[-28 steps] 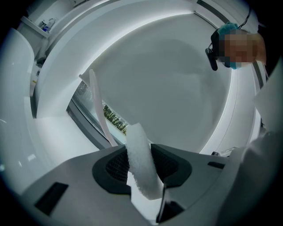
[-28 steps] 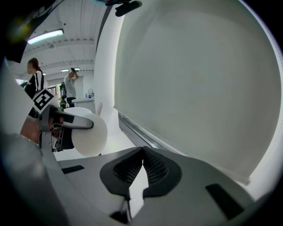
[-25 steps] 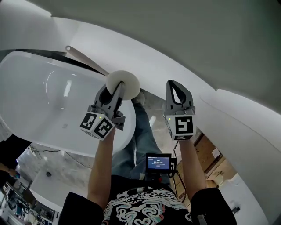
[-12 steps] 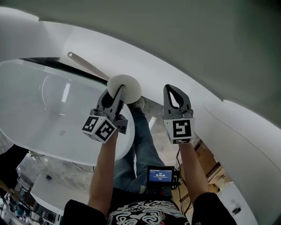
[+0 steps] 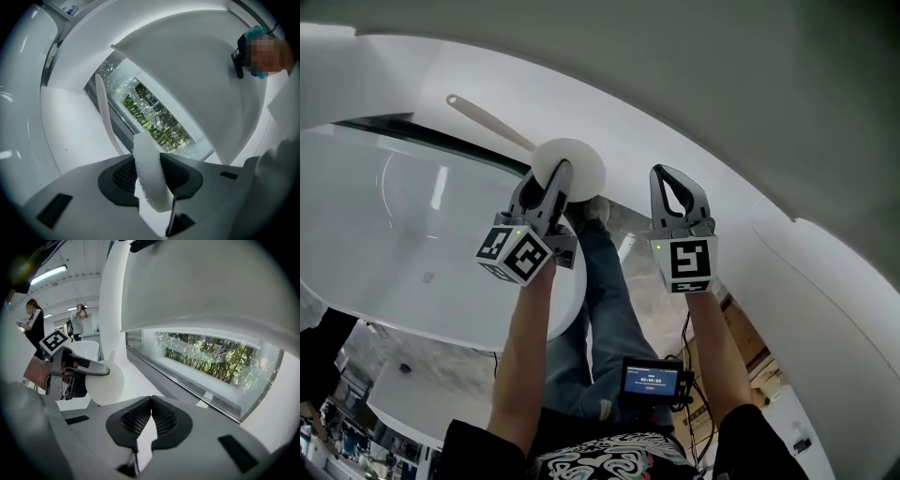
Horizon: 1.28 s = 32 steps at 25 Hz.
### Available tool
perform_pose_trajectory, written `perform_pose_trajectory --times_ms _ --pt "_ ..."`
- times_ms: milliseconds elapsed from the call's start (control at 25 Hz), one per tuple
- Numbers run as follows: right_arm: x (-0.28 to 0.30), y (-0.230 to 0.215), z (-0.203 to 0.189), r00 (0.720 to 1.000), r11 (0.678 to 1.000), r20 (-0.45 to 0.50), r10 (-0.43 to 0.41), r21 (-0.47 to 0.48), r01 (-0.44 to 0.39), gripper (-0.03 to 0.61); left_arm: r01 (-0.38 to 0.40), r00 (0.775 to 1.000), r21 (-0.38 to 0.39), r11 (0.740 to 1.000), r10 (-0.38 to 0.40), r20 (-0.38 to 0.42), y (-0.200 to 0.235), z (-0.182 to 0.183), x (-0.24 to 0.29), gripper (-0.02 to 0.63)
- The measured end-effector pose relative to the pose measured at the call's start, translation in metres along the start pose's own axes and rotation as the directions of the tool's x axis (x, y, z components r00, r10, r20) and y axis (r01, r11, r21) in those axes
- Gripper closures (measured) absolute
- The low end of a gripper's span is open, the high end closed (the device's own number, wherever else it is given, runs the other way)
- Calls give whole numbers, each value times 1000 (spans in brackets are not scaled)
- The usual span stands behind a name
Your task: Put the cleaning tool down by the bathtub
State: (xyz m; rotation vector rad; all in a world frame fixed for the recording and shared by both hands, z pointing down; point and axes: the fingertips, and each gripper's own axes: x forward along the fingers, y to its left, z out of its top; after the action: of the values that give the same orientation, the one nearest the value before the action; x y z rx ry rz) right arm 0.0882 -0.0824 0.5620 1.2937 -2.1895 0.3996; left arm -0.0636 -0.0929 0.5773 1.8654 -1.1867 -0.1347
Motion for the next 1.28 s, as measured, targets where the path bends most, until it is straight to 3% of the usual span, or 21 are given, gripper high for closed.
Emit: perform_pose_trajectory --times_ms 920,1280 --pt "48 -19 -54 996 999 -79 35 12 -35 551 -104 991 -113 988 92 -101 45 -55 68 468" --pt "57 -19 -60 994 999 -100 47 12 -46 551 -140 986 -190 972 119 -116 60 -54 85 468"
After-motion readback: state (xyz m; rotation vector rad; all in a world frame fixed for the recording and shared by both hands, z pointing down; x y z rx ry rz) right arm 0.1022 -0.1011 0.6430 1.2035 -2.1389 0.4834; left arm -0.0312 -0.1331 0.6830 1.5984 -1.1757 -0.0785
